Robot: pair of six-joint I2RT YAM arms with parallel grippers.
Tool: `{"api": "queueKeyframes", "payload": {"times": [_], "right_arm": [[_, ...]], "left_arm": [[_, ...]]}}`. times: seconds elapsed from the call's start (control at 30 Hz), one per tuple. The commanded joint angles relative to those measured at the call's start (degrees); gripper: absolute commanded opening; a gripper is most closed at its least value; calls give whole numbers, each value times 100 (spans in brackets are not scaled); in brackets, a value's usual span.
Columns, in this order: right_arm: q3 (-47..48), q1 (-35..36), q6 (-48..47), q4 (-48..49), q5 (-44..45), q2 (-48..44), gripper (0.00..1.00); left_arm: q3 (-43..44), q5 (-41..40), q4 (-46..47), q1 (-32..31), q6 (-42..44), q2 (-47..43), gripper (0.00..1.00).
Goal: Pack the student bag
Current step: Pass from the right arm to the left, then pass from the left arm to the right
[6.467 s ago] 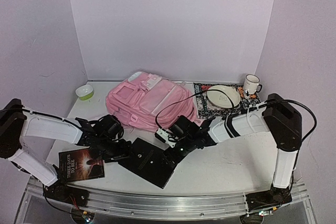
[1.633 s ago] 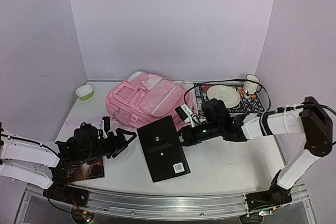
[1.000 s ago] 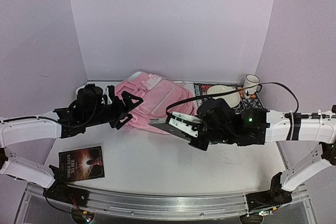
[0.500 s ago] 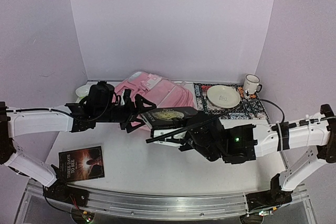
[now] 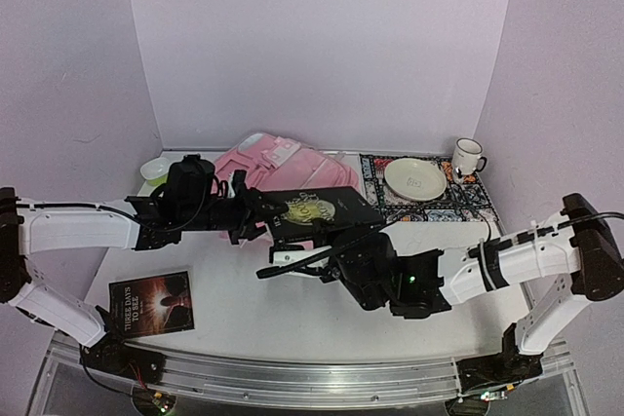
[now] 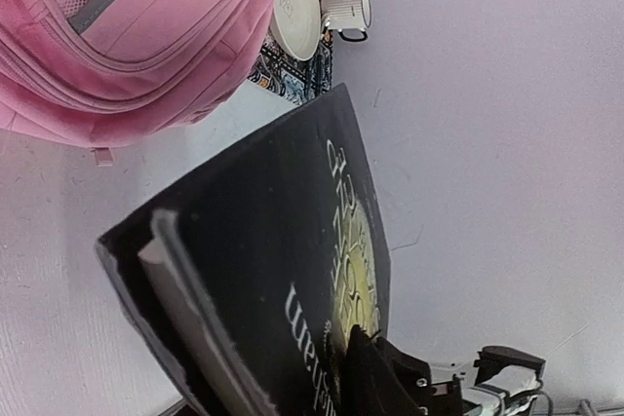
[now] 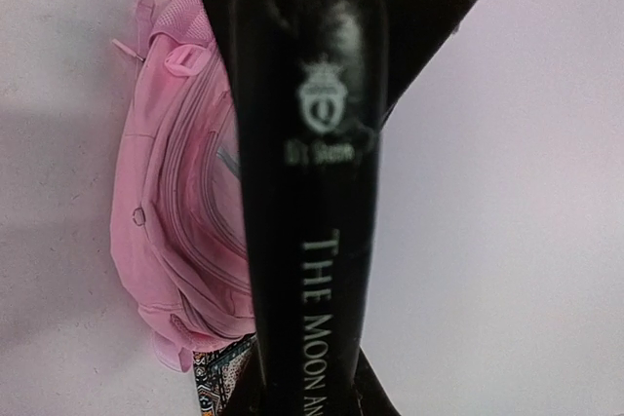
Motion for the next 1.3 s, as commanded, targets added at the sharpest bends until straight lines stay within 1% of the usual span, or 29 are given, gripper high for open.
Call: {"api": "queueKeyframes", "payload": {"times": [0.0, 0.03, 0.1, 0.17, 0.2, 0.33, 0.43, 0.5, 0.57, 0.63, 0.77, 0.9, 0.97, 1.1, 1.27], "right_arm": [[-1, 44, -301, 973, 336, -1, 8], [-23, 51, -224, 903, 324, -11, 10], [-24, 52, 78, 547, 264, -81, 17], [42, 52, 506, -29, 157, -179, 31], [112, 52, 833, -438, 77, -232, 36], [184, 43, 1741, -1341, -224, -501, 53], [277, 4, 2421, -2028, -541, -675, 67], [345, -95, 2913, -2466, -871, -799, 77], [457, -325, 3535, -2952, -1456, -956, 83], [532, -701, 4203, -3304, -2174, -1108, 86], [531, -1564, 5422, -3472, -3833, -1350, 94], [550, -2417, 6406, -3462, -5358, -1333, 96], [565, -2859, 7097, -3369, -5990, -1245, 97], [388, -3653, 8299, -2679, -7492, -1057, 97], [174, -4200, 9512, -1647, -8635, -720, 98]], "left_arm": [[-105, -227, 418, -3, -37, -277, 8], [-135, -250, 439, 12, -36, -294, 3], [-186, -305, 474, 78, 10, -327, 0], [-255, -303, 513, 171, 87, -344, 0], [-272, -301, 526, 225, 186, -352, 0], [-337, -257, 528, 437, 542, -355, 0], [-419, -74, 545, 685, 781, -350, 0], [-406, 104, 553, 807, 1050, -362, 0], [-408, 270, 553, 897, 1327, -422, 0], [-471, 417, 554, 1023, 1552, -498, 0], [-552, 783, 572, 1208, 1874, -615, 0], [-499, 1155, 685, 1253, 2145, -703, 0], [-460, 1326, 806, 1256, 2231, -727, 0], [-470, 1694, 1186, 1265, 2203, -727, 0], [-653, 2030, 1890, 1259, 1979, -645, 0]]}}
